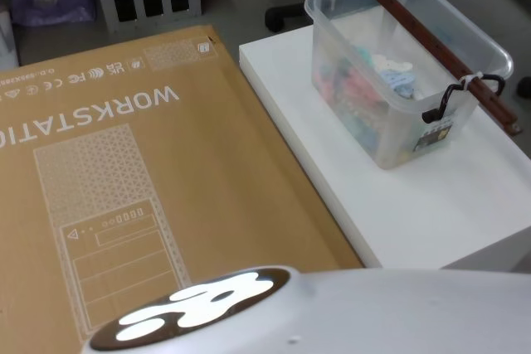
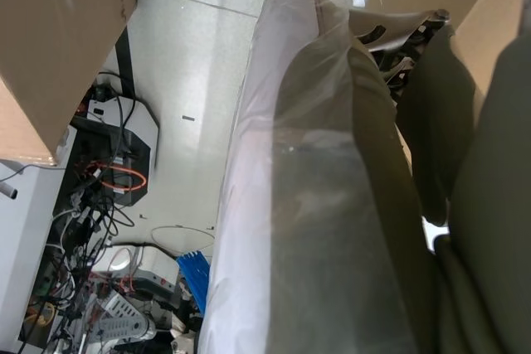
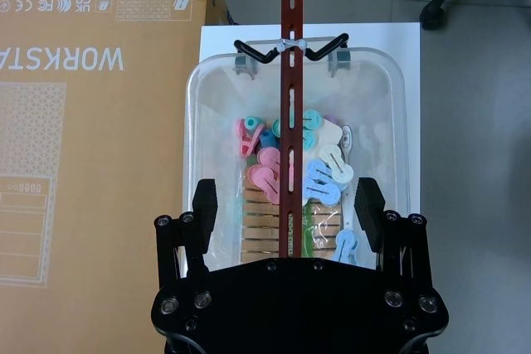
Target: Use one hand to grasp the basket and place it at the designated location.
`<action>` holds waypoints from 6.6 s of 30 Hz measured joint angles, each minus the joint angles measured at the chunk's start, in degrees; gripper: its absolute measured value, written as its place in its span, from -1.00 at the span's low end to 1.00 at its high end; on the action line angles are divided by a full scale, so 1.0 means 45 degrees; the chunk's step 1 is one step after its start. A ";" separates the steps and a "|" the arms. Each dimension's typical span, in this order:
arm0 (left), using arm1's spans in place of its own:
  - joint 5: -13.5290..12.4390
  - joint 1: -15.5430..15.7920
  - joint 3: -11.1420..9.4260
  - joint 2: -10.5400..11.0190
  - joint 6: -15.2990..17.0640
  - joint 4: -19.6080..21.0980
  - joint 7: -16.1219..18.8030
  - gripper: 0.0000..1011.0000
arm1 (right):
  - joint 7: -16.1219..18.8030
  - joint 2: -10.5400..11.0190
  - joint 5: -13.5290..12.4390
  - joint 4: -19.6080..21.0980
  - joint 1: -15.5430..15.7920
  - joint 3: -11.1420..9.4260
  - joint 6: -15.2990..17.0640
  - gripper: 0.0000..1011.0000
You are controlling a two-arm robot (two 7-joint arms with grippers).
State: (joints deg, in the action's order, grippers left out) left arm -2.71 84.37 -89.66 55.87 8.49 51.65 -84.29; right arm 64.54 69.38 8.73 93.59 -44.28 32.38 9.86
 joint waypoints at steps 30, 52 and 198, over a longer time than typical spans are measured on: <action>0.0000 0.0001 0.0000 0.0000 0.0000 0.0000 0.0000 -1.00 | 0.0000 0.0000 0.0000 0.0000 0.0000 -0.0001 0.0000 0.98; 0.0000 0.0000 0.0000 -0.0001 0.0000 0.0000 0.0000 -1.00 | 0.0836 -0.0736 0.0399 -0.0832 -0.0457 0.0308 -0.0216 0.98; 0.0001 0.0001 0.0000 0.0000 0.0000 0.0001 0.0000 -1.00 | 0.2162 -0.2100 0.1056 -0.1425 -0.3428 0.2750 -0.2879 -0.54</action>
State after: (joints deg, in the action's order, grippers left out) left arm -2.70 84.37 -89.66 55.87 8.49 51.66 -84.29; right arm 74.27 59.93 13.48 87.18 -59.71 44.75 -3.10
